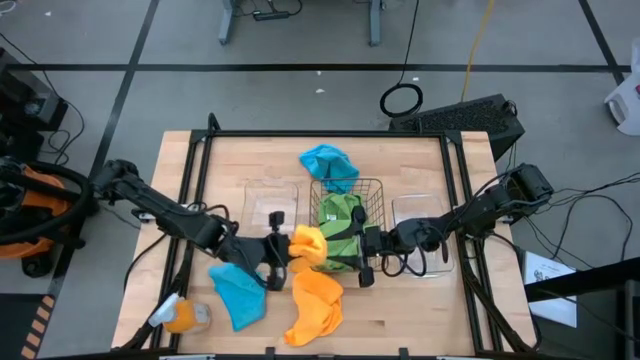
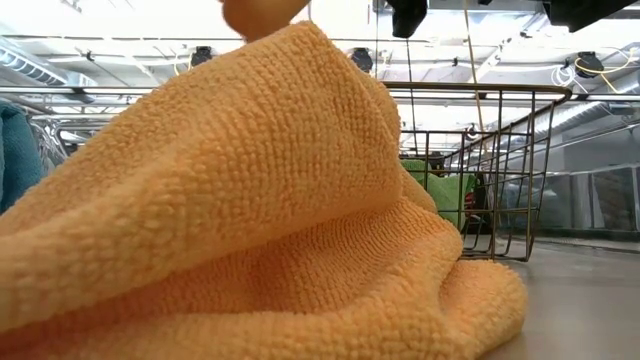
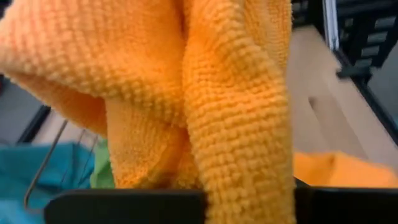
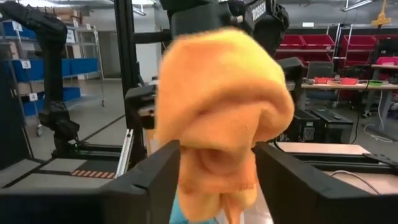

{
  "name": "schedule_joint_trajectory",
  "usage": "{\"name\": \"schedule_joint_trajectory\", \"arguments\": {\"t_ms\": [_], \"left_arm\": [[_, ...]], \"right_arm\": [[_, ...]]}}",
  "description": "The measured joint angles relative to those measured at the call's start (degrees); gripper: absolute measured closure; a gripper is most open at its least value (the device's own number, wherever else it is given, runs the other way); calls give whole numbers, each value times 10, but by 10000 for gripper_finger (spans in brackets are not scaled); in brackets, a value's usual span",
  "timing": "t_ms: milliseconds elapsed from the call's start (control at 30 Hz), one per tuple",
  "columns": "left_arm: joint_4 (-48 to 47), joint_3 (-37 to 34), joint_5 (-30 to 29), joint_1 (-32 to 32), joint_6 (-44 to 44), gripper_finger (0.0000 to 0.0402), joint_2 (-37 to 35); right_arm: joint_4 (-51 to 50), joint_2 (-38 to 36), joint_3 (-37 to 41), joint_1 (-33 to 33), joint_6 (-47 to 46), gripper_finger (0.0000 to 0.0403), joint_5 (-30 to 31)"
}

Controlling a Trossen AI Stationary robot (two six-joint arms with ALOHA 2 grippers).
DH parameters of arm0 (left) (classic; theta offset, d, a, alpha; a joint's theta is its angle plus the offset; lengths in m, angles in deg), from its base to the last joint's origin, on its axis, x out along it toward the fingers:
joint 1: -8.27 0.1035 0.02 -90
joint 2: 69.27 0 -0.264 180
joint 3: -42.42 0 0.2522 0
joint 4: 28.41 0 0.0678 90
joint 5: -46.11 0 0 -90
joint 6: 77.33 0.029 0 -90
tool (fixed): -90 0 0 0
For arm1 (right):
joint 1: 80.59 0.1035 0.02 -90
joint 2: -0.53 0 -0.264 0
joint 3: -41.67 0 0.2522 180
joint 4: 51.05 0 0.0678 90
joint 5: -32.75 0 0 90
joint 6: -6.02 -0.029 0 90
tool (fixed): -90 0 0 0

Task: Sort microfiber towel by color & place in baskets
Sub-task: Put the top yellow microfiber towel into the left transparent bin

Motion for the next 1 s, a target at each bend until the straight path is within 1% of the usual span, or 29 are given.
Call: {"name": "schedule_joint_trajectory", "arguments": {"t_ms": [100, 200, 400, 500, 600, 800, 900, 1000], "left_arm": [[-51, 0, -5, -3, -29, 367, -13], [-117, 0, -19, -3, -58, 365, -23], [-235, 0, -74, 2, -104, 364, -35], [-289, 0, -89, 11, -129, 364, -34], [-319, 0, -95, 22, -149, 364, -35], [-325, 0, -95, 25, -141, 363, -49], [-339, 0, -88, 25, -134, 363, -75], [-338, 0, -88, 25, -120, 363, -118]], "right_arm": [[-10, 0, 0, 0, 0, 185, 0], [-11, 0, 0, 0, 0, 176, 0], [-12, 0, 0, 0, 0, 179, 0], [-12, 0, 0, 0, 0, 184, 0], [-12, 0, 0, 0, 0, 188, 0], [-13, 0, 0, 0, 3, 191, 0], [-13, 0, 0, 0, 4, 191, 0], [-13, 0, 0, 0, 5, 191, -1]]}}
